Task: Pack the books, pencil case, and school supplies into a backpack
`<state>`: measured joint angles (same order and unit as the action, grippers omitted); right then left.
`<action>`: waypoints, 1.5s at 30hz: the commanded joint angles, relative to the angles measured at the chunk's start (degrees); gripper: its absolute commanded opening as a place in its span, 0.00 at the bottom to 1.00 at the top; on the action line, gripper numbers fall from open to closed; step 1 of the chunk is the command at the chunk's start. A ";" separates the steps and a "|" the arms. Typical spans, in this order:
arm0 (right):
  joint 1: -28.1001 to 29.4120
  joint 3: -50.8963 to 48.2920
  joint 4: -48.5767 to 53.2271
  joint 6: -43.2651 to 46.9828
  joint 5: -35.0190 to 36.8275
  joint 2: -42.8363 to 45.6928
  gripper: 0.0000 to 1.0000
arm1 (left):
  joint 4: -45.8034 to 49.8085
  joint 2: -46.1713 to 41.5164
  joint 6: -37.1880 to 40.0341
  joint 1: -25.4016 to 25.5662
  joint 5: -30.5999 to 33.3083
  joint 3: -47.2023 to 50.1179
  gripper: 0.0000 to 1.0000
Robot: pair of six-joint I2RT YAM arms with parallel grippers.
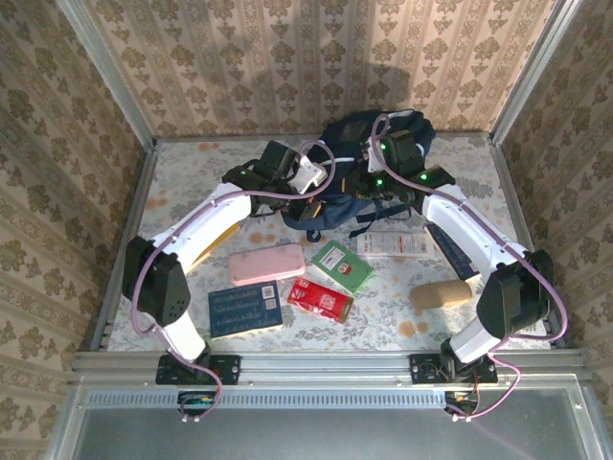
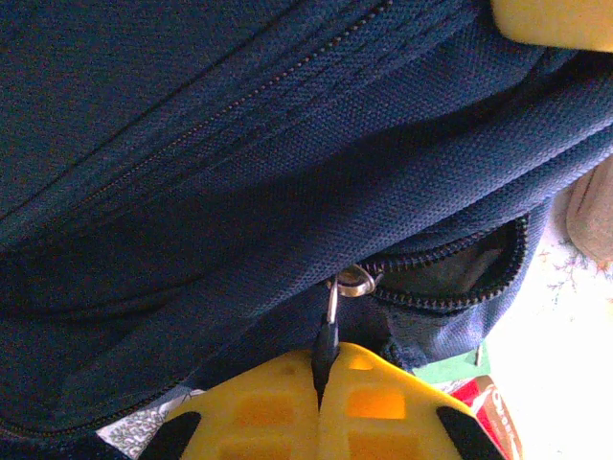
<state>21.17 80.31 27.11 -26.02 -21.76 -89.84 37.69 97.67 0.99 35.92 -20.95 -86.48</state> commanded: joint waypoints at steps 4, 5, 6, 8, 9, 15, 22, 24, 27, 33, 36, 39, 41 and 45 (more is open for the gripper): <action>0.01 1.41 -0.21 3.38 0.49 5.20 0.00 | -2.07 -1.19 -5.40 -4.98 8.15 4.13 0.00; -0.14 1.25 -0.37 3.28 0.97 5.28 0.00 | -2.55 -1.69 -6.39 -5.69 7.87 5.35 0.00; -0.35 1.02 -0.52 3.06 1.20 5.29 0.00 | -2.99 -2.09 -6.97 -6.22 7.46 6.40 0.00; -0.79 0.66 -1.05 2.00 1.62 5.41 0.00 | -3.93 -2.89 -8.08 -6.89 6.64 8.54 0.00; -1.14 0.30 -1.53 1.14 1.91 5.60 0.00 | -4.11 -3.30 -8.45 -7.09 6.62 9.43 0.00; -3.27 -1.76 -5.10 -4.45 1.34 6.59 0.00 | -4.82 -4.46 -10.15 -7.91 8.99 12.60 0.00; -6.37 -3.03 -7.73 -10.02 -1.27 6.00 0.00 | -5.90 -5.68 -13.88 -12.42 8.17 14.53 0.00; -7.00 -3.05 -8.78 -11.17 -2.89 5.18 0.00 | -6.58 -5.81 -14.39 -13.04 6.85 14.76 0.00; -7.09 -2.25 -9.55 -12.15 -5.24 3.10 0.00 | -7.36 -5.82 -14.86 -13.11 5.52 14.76 0.00; -7.09 1.03 -9.70 -12.26 -7.97 -1.37 0.06 | -8.75 -8.02 -15.95 -13.07 4.16 16.31 0.00; -6.83 3.92 -9.80 -12.48 -9.77 -4.57 0.06 | -9.41 -10.53 -16.86 -13.07 3.91 17.93 0.00; -5.54 8.39 -9.13 -12.07 -12.03 -8.41 0.04 | -10.18 -13.87 -18.21 -13.07 3.08 20.01 0.00; -4.14 11.76 -8.42 -11.87 -13.17 -11.09 0.03 | -11.15 -16.18 -19.45 -13.09 2.14 21.71 0.00; -2.76 17.17 -7.46 -12.04 -12.51 -16.13 0.02 | -11.92 -20.16 -20.94 -12.81 1.79 23.85 0.00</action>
<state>17.58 92.73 22.90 -39.24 -34.15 -104.09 26.50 80.64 -17.87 22.79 -17.15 -63.48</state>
